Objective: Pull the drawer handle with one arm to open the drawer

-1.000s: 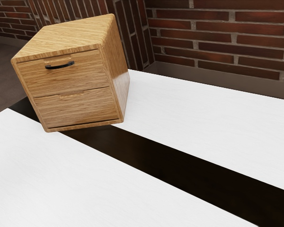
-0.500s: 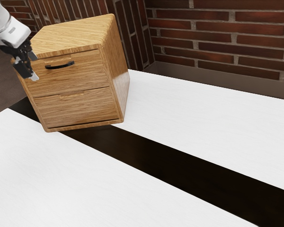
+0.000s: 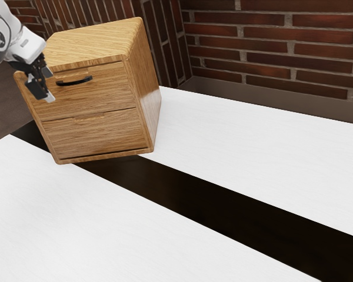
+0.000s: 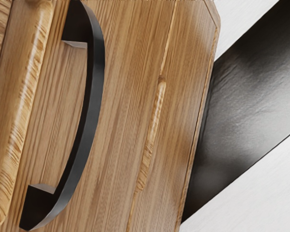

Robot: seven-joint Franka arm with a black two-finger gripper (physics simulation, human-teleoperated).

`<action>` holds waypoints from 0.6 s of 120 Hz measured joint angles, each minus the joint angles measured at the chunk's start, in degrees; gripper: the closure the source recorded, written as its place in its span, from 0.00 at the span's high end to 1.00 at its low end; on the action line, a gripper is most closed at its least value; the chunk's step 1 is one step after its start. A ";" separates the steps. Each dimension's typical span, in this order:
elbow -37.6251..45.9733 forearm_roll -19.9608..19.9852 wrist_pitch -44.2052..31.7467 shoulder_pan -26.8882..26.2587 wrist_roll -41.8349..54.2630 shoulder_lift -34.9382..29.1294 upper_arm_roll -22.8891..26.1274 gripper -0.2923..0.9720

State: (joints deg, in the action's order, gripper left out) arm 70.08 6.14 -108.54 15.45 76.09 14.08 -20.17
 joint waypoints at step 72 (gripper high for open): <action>0.68 1.51 -4.17 0.30 0.08 1.51 1.12 0.60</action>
State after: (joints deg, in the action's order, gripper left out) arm 70.76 7.65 -112.71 15.75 76.18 15.59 -19.05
